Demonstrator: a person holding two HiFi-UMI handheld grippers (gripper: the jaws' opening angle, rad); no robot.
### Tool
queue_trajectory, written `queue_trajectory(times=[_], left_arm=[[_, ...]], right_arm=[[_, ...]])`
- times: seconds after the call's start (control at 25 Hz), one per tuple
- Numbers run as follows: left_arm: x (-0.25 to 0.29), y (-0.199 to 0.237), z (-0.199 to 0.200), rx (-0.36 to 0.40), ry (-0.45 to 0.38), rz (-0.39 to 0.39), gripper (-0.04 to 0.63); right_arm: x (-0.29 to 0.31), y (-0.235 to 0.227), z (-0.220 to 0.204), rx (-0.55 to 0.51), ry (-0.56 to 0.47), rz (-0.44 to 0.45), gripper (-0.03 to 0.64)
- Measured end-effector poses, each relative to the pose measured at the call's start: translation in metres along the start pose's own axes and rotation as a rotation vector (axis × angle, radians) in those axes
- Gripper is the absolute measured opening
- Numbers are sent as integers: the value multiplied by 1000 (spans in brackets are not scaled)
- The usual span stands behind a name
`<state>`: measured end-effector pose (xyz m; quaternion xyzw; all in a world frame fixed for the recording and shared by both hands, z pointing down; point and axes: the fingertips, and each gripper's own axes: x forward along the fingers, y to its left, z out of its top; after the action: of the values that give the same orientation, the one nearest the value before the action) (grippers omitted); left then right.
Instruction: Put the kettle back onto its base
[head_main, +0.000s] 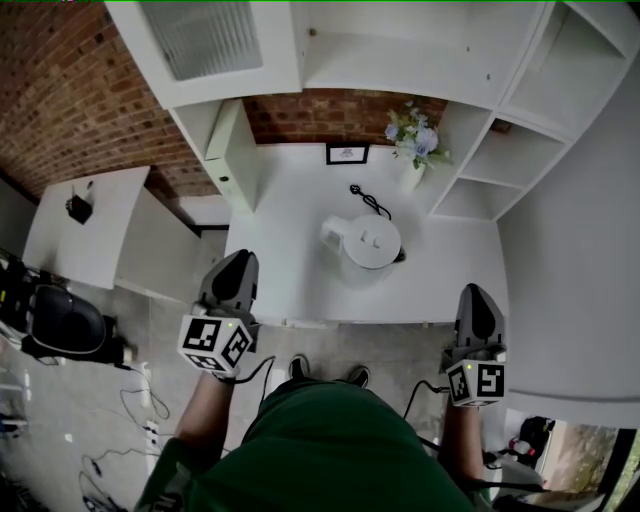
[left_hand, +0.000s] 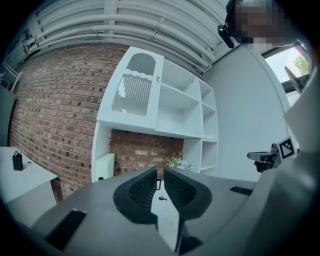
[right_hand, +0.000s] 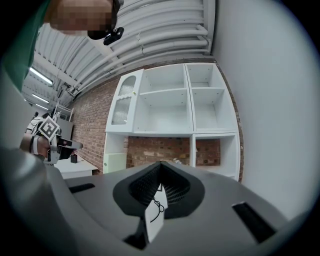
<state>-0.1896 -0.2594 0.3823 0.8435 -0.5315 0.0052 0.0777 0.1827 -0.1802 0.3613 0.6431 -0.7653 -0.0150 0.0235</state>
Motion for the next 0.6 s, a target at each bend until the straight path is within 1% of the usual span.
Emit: queue_trajectory(times=[0.28,0.6], left_arm=[[1,-3,-1,2,0,-2,55],[-5,-4,-3,8,1,16,55]], right_arm=[[-1,-2,-1,0,3,0,12],[-1,-1,-2,-1,-2,24,12]])
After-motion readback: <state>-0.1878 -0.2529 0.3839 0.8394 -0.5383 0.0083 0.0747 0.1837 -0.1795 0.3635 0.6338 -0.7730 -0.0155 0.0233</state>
